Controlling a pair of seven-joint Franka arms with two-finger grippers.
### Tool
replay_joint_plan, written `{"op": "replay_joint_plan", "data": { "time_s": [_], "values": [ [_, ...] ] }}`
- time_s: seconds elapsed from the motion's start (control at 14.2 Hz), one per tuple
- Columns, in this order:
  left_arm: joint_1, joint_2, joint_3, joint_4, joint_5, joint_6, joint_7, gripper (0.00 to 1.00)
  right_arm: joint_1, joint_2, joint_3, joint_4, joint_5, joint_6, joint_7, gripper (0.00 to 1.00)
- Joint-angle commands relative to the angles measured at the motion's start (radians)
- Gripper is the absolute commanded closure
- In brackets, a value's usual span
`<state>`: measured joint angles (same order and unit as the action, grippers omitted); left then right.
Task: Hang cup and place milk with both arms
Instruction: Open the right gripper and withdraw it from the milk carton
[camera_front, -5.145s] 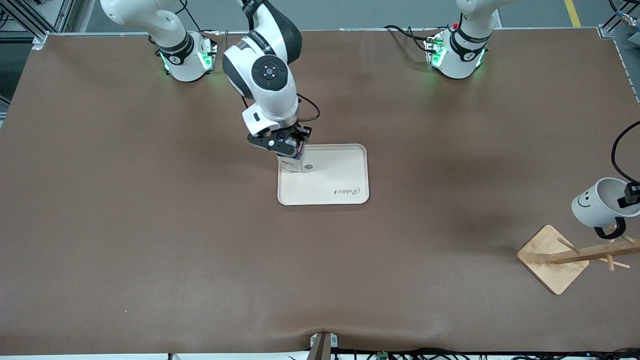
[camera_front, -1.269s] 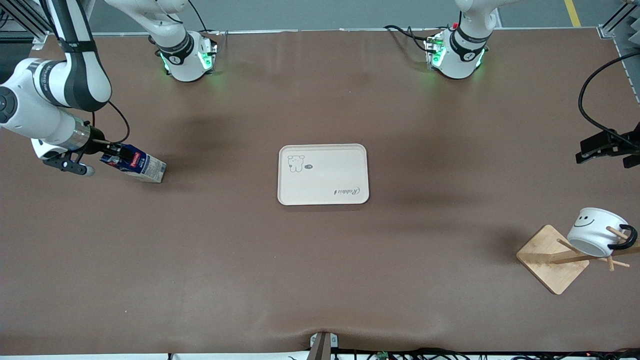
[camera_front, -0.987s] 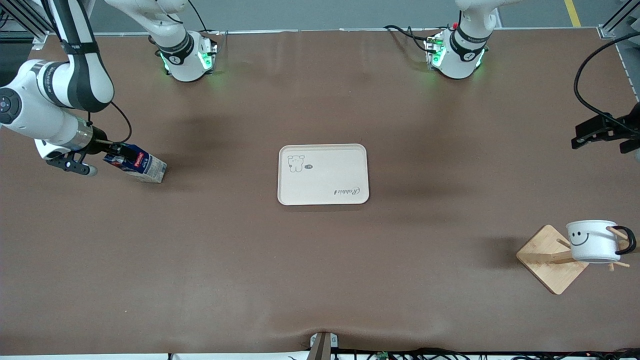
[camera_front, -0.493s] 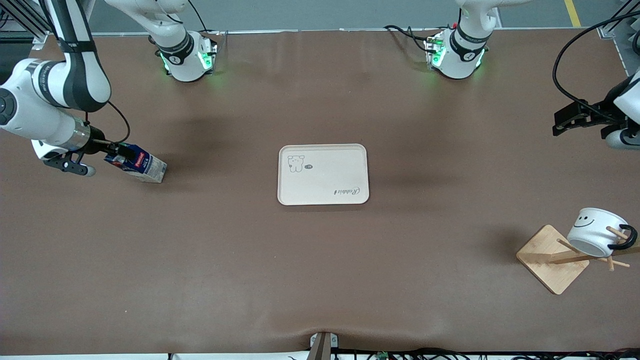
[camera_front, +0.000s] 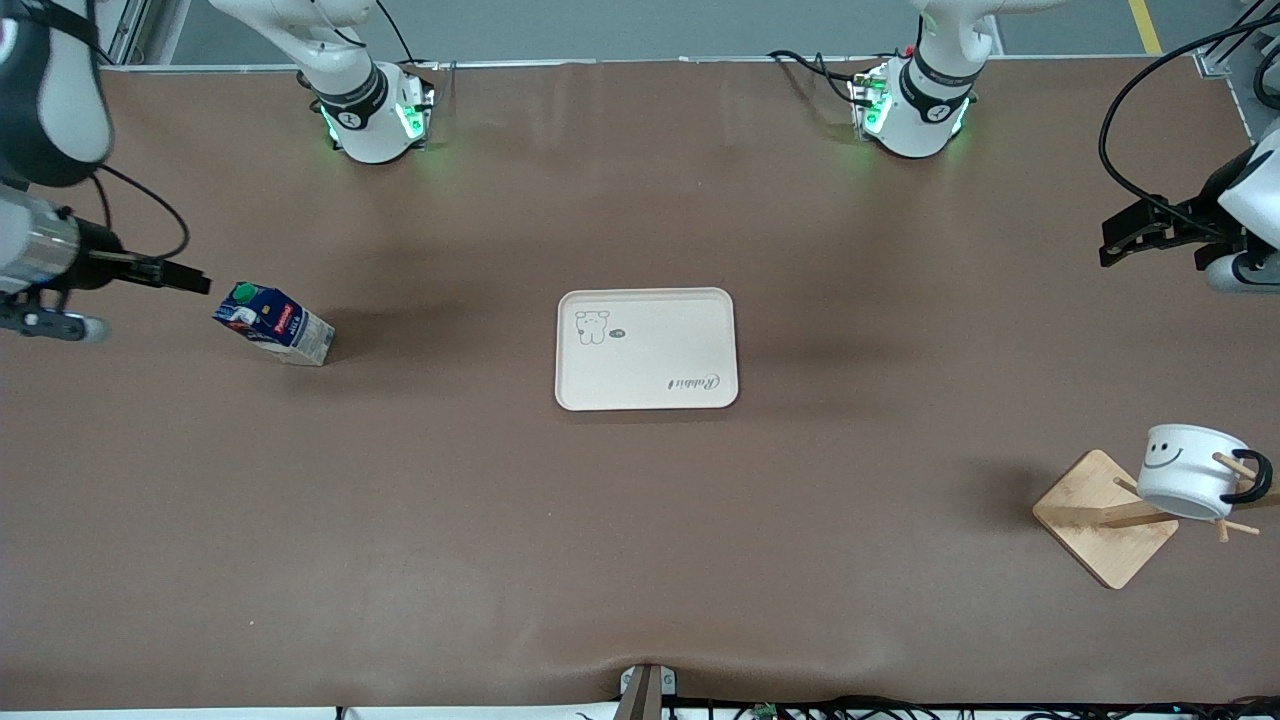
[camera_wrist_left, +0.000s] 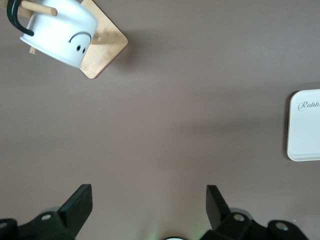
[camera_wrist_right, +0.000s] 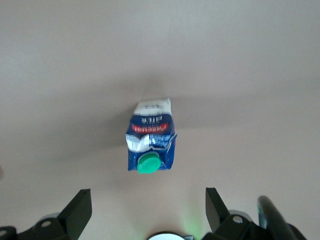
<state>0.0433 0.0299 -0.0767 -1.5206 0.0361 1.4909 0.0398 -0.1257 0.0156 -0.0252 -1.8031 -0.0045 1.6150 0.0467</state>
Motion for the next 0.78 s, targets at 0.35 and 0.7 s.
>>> {"op": "replay_joint_plan", "data": {
  "time_s": [0.35,0.7],
  "values": [
    [-0.003,0.016,0.003,0.033,-0.005,0.003,-0.005,0.0,0.049,0.117,-0.001,0.297,-0.025,-0.107,0.001,0.0],
    [-0.005,0.002,-0.008,0.031,-0.01,-0.003,-0.006,0.0,0.055,0.087,-0.001,0.345,-0.014,-0.248,-0.005,0.0]
  ]
}}
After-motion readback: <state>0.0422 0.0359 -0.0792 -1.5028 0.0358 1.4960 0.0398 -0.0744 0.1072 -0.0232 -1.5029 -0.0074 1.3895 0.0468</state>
